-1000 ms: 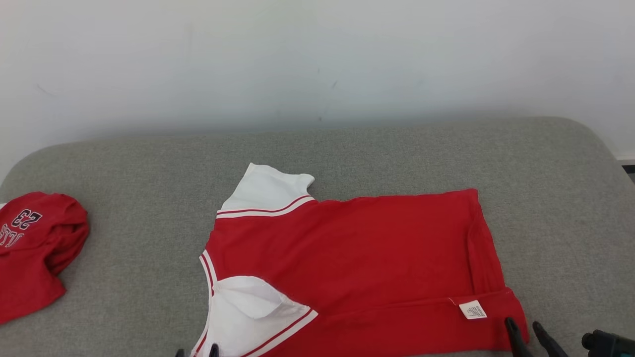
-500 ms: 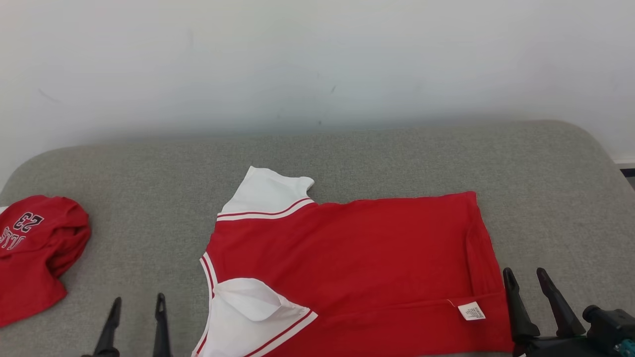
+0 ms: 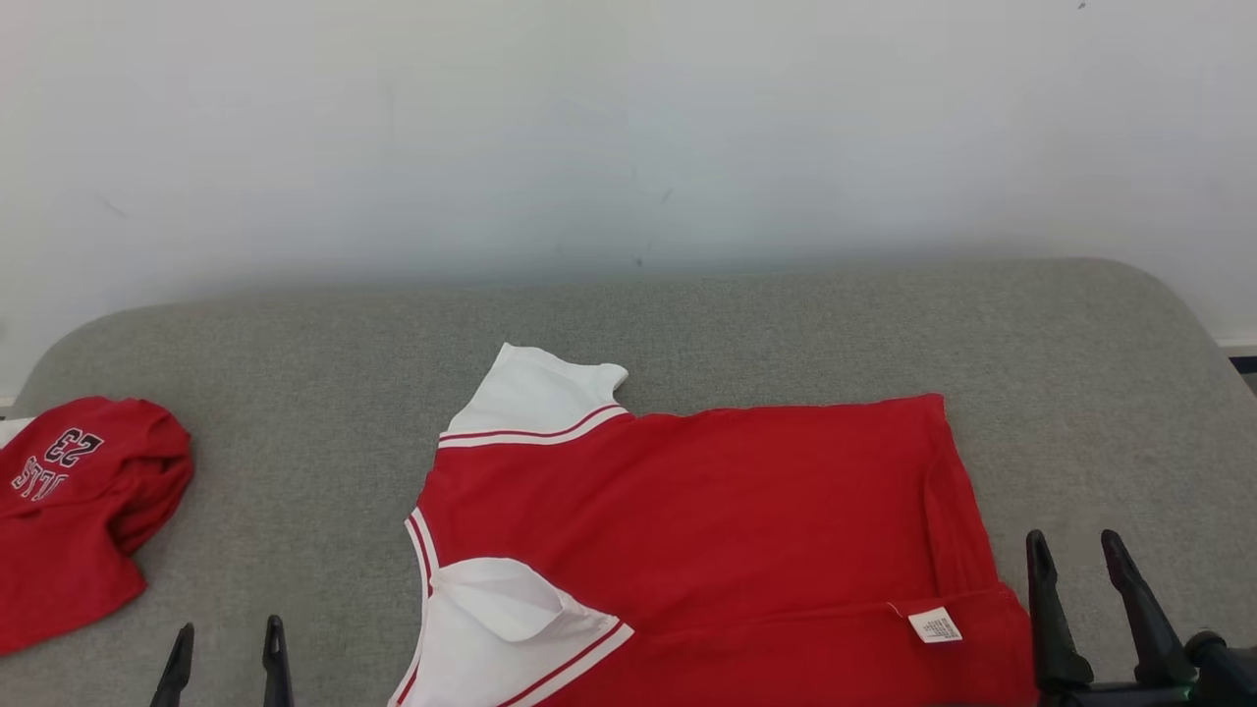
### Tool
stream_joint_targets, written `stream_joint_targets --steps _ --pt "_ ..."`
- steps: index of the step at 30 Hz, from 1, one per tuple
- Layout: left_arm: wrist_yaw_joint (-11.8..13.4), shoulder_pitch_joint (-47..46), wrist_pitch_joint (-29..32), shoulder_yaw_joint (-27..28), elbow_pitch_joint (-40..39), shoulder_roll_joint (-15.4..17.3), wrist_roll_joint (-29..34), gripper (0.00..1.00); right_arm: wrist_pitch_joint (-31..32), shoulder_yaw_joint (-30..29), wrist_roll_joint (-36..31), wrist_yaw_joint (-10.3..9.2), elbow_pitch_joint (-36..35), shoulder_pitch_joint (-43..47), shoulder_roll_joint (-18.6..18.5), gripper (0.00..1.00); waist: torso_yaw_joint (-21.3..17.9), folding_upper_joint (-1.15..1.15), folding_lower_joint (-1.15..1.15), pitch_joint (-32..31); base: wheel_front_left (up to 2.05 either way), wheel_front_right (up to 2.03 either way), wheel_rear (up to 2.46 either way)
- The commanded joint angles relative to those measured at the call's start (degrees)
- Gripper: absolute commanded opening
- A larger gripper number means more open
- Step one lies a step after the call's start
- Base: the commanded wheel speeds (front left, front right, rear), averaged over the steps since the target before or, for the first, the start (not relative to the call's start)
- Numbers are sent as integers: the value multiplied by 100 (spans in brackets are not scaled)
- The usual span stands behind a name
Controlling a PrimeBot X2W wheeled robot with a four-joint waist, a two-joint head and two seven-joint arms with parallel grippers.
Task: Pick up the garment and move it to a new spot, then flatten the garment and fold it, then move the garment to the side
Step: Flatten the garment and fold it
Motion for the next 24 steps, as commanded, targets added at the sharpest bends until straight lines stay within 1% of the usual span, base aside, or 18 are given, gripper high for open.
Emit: stream_joint_targets --steps 1,8,14,24 --pt "-42 87 -18 62 -21 -31 35 100 1 -26 -72 -14 -47 111 72 100 14 0 0 -14 0 0 0" --pt "-178 168 -18 262 -48 -131 106 100 0 -30 -240 -14 -73 282 202 100 51 0 0 -28 0 0 0" --pt "-338 104 -18 161 91 -168 273 100 0 115 -280 -14 51 247 195 100 50 0 0 -5 0 0 0" --pt "-378 27 -18 159 256 -232 398 100 -1 224 -231 -14 379 83 143 100 -16 0 0 74 0 0 0"
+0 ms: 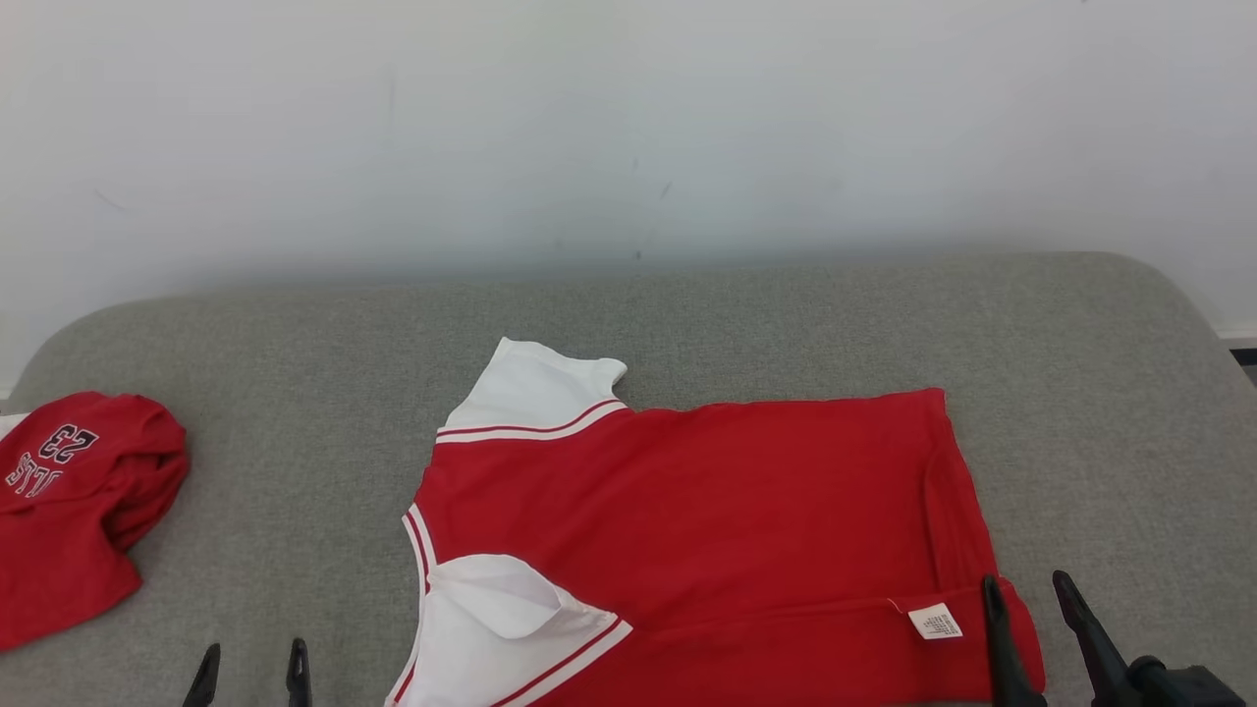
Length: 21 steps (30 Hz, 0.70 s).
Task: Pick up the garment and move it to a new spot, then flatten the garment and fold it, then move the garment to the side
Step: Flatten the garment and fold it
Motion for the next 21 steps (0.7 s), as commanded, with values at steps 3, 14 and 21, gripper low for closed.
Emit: stream_joint_targets --steps 3,14,21 --pt "-11 -226 -18 31 67 -4 67 100 -1 45 81 -14 250 -258 -64 100 -92 0 0 94 0 0 0" --pt "-348 -2151 411 -209 616 534 46 100 419 478 305 -14 1563 -2454 -343 100 -672 0 0 1034 0 0 0" --pt "-514 -3793 907 -491 1171 951 -31 100 579 777 406 -14 2607 -4068 -366 100 -1016 0 0 1798 0 0 0"
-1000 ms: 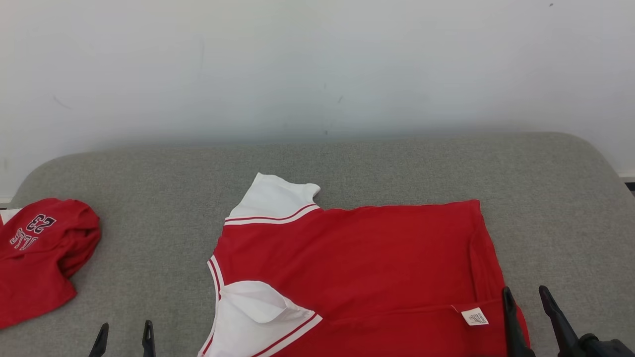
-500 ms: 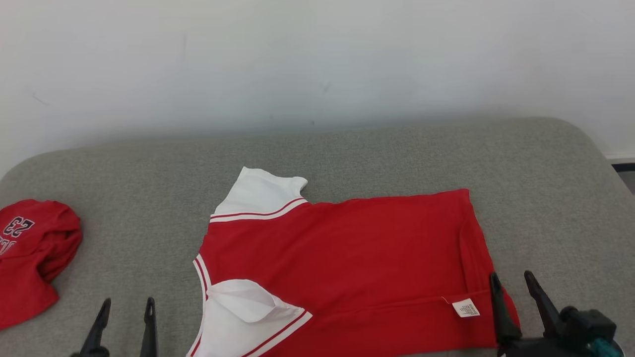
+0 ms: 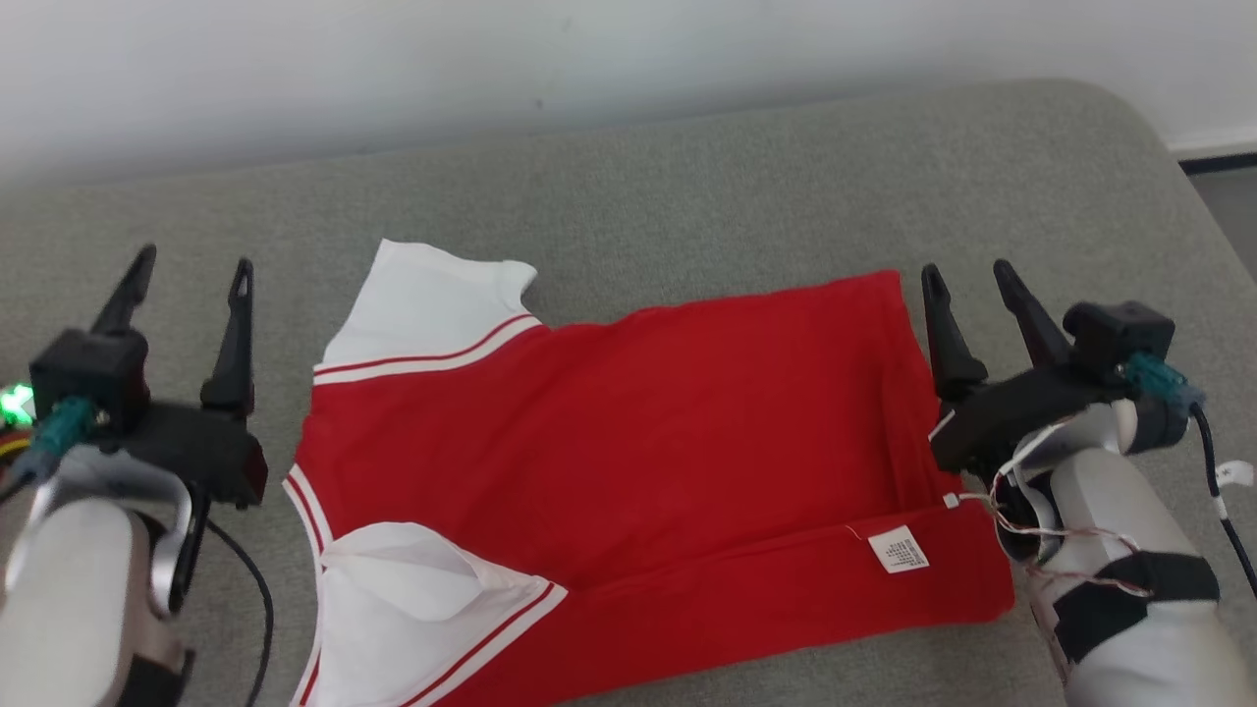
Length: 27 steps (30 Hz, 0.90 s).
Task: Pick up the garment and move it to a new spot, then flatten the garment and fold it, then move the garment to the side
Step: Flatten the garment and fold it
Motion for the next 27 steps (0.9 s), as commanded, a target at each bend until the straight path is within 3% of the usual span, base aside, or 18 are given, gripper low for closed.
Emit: stream_joint_targets --steps 1,12,27 --pt "-36 -389 118 -91 132 110 -26 100 29 120 17 -14 241 -343 21 100 -445 -1 -2 707 0 0 0" --pt "-80 -2069 913 -744 1403 518 -547 100 -54 857 343 -14 1551 -1764 247 100 -880 -1 -2 1448 0 0 0" --pt "-78 -2668 1097 -1281 2804 823 -979 100 -239 1643 934 -14 2419 -2494 578 100 -1220 -1 -2 1726 0 0 0"
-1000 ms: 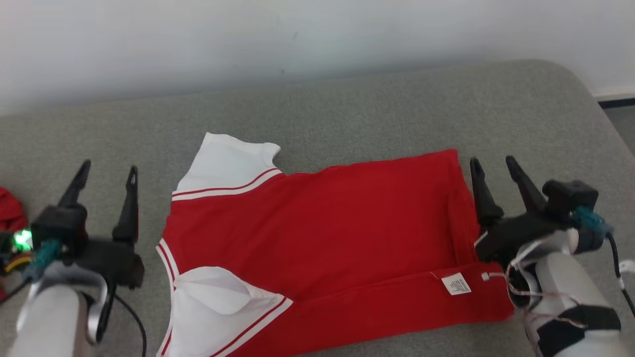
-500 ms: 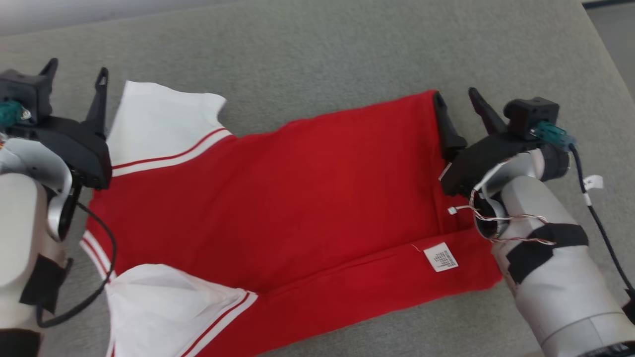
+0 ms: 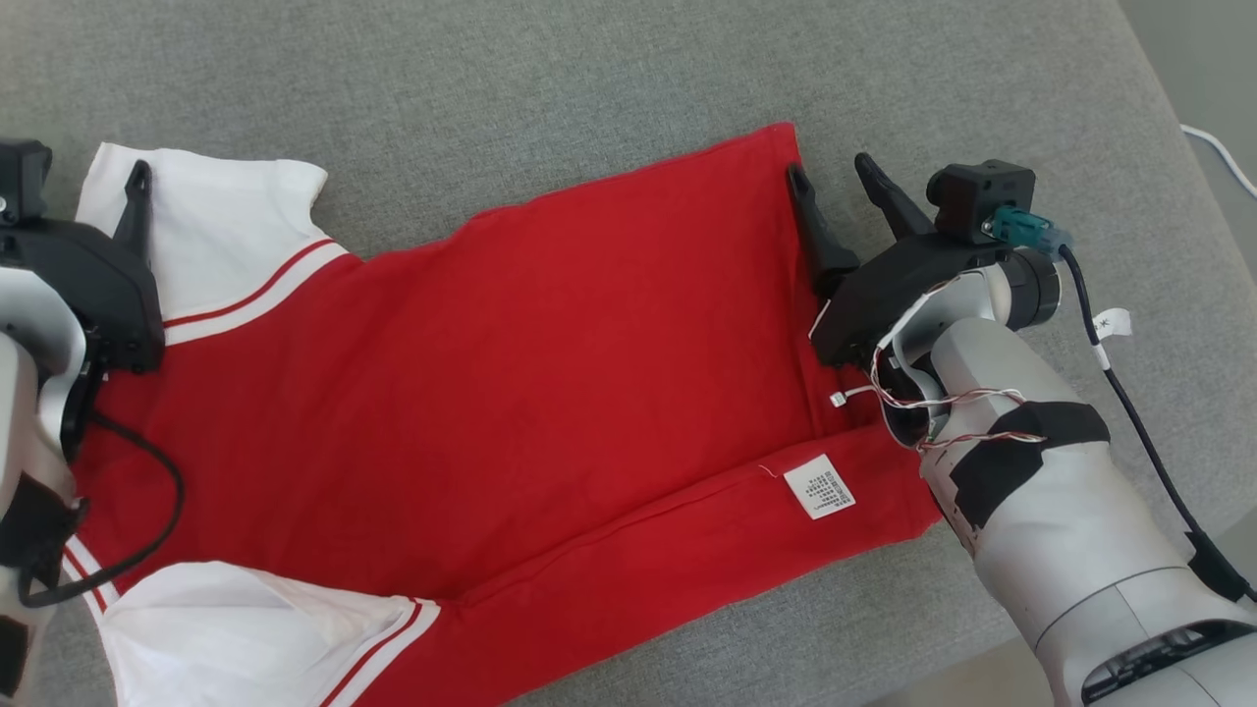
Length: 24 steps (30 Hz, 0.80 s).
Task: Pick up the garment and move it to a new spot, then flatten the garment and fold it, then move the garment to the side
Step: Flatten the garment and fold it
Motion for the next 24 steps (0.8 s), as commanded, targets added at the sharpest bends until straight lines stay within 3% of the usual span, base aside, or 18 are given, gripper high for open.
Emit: stream_joint_targets --steps 1,6,7,8,13,19,20,22,24 --pt "7 -37 -30 -68 71 -34 -72 100 -26 50 56 -14 48 -91 55 100 -11 -1 -1 41 0 0 0" --pt "6 -161 15 -314 273 -158 -286 100 -13 237 237 -14 292 -276 64 100 69 -1 -1 65 0 0 0" --pt "5 -181 57 -376 299 -206 -361 44 -10 269 266 -14 334 -309 67 100 82 -1 -1 69 0 0 0" --pt "5 -200 83 -432 309 -239 -451 3 11 307 300 -14 380 -338 77 100 94 -1 -1 74 0 0 0" --pt "6 -359 -47 -699 276 -111 -627 0 94 431 478 -14 568 -561 106 100 150 -1 -1 83 0 0 0" --pt "6 -563 -257 -1026 100 -176 -856 0 307 557 663 -14 905 -813 3 98 355 -1 -1 90 0 0 0" --pt "6 -587 -288 -1072 77 -177 -860 0 332 578 683 -14 940 -836 3 56 381 -1 -1 95 0 0 0" --pt "6 -629 -333 -1137 34 -191 -925 0 345 604 727 -14 1011 -883 -26 0 432 -1 -1 104 0 0 0" --pt "6 -673 -388 -1193 -5 -198 -992 0 331 615 780 -14 1066 -925 -42 0 468 -1 -1 102 0 0 0"
